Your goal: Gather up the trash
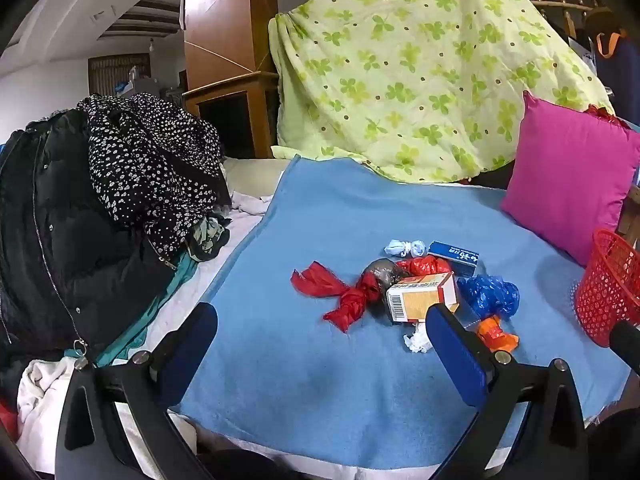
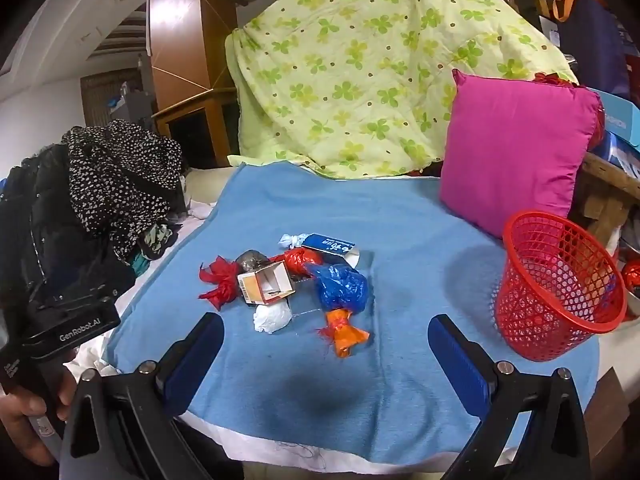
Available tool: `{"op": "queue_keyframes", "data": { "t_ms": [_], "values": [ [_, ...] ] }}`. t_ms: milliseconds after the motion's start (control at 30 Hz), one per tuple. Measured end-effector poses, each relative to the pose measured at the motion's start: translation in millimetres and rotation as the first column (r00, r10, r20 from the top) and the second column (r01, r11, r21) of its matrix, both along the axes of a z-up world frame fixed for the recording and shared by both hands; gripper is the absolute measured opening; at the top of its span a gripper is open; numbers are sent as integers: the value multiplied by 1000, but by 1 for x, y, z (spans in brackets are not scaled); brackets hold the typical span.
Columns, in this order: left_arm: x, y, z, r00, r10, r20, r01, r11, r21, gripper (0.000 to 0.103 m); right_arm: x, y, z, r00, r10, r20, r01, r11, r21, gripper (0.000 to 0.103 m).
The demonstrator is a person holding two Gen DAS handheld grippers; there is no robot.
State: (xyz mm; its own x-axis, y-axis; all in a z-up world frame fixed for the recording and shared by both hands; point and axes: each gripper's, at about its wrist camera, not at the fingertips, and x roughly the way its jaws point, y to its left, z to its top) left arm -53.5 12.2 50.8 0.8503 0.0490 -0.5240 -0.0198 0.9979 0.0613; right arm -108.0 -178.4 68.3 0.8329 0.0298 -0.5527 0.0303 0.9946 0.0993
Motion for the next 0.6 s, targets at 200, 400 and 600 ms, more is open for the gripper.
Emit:
{"op": "queue_keyframes", "data": {
  "t_ms": [200, 400, 600],
  "values": [
    [2, 1, -2, 1000, -3, -12, 3, 1000, -4, 103, 6, 12, 3, 1000, 2, -7, -3, 1000, -15, 103],
    [5, 2, -5, 1000, -5, -20, 5, 1000, -7, 103, 7, 7, -4, 1000, 3, -2, -3, 1000, -7, 103],
    [8, 2, -9, 1000, -6, -29, 5, 1000, -11, 103, 9, 4, -7, 1000, 2, -10, -2, 1000, -3, 103]
  ]
}}
